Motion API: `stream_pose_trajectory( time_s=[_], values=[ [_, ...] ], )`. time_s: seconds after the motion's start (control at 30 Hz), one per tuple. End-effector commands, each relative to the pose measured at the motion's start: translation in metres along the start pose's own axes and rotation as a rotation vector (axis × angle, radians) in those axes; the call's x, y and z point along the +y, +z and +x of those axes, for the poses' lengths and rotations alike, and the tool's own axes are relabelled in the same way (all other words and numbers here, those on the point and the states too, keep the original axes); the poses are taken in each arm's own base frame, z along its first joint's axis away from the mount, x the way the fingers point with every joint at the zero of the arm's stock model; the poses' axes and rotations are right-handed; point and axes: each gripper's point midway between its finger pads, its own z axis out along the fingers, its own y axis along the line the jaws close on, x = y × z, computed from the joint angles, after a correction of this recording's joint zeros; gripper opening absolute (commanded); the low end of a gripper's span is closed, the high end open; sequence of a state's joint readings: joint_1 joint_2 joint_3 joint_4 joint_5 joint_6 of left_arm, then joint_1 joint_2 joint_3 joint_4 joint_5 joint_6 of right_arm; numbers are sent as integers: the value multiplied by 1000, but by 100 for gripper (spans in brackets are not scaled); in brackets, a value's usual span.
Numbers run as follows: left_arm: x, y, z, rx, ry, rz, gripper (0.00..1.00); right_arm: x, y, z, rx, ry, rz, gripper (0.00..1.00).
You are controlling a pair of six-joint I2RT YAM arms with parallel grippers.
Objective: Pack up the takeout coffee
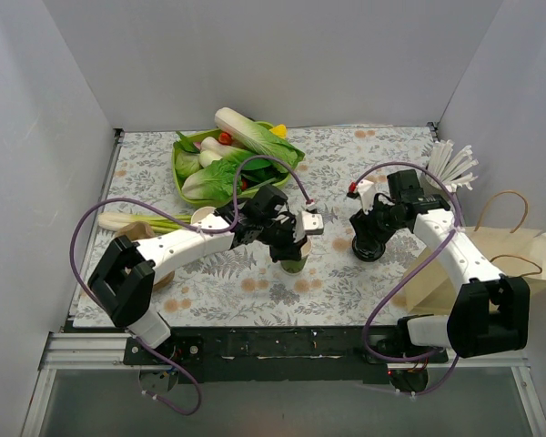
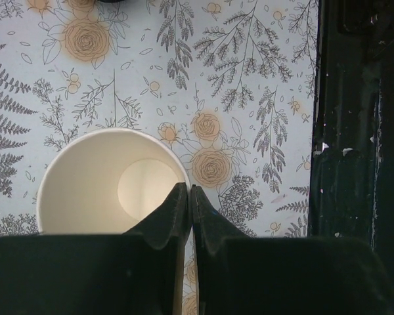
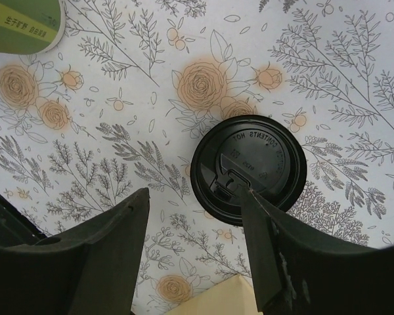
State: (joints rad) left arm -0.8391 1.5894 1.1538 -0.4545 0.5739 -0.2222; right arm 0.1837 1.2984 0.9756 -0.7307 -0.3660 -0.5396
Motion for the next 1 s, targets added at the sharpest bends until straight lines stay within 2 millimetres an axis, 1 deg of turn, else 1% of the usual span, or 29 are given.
stream_pose_trajectory(
  time_s=[0.0, 0.03, 0.07, 0.13, 0.2, 0.33, 0.37, 0.43, 0.47, 0.5, 0.57, 0.6, 0.63, 0.67, 0.7, 0.73, 0.77, 0.87, 0.97],
  values=[
    [-8, -14, -28, -97, 49, -8, 4, -1, -3, 3, 4, -93, 3, 65],
    [-9, -15, -28, -100, 52, -11, 9, -2, -4, 3, 2, -103, 8, 65],
    [-10, -20, -32, -111, 60, -17, 20, -1, -3, 7, 11, -110, 4, 65],
    [-11, -24, -33, -117, 76, -22, 35, -2, -3, 9, 14, -136, 10, 66],
    [-13, -32, -38, -137, 104, -38, 47, -1, -2, 14, 22, -147, 10, 66],
    [-11, -48, -53, -171, 153, -85, 52, 3, 0, 17, 13, -154, -6, 64],
    [-6, -53, -56, -175, 157, -114, 52, 4, 1, 18, 13, -154, -7, 63],
    [3, -67, -72, -212, 151, -170, 55, 4, 4, 20, 22, -149, -15, 60],
    [15, -75, -76, -220, 123, -220, 56, 4, 5, 22, 30, -146, -19, 59],
    [20, -84, -87, -253, 60, -238, 57, 3, 7, 23, 38, -142, -25, 59],
    [39, -97, -90, -279, -45, -280, 57, 4, 10, 26, 51, -139, -37, 57],
    [43, -101, -93, -305, -141, -283, 57, 5, 12, 28, 61, -136, -50, 57],
    [49, -106, -99, -344, -193, -292, 57, 4, 13, 27, 62, -136, -55, 56],
    [62, -116, -97, -375, -257, -316, 58, 5, 15, 28, 66, -139, -61, 56],
    [61, -119, -98, -406, -299, -284, 58, 4, 17, 29, 73, -137, -64, 56],
    [65, -122, -98, -451, -372, -272, 59, 3, 18, 31, 77, -133, -66, 56],
    [77, -134, -95, -480, -405, -297, 61, 3, 20, 32, 83, -136, -69, 56],
    [93, -144, -88, -488, -439, -340, 61, -1, 23, 32, 96, -139, -67, 55],
    [106, -152, -87, -497, -442, -373, 61, -2, 26, 33, 108, -142, -78, 53]
  ],
)
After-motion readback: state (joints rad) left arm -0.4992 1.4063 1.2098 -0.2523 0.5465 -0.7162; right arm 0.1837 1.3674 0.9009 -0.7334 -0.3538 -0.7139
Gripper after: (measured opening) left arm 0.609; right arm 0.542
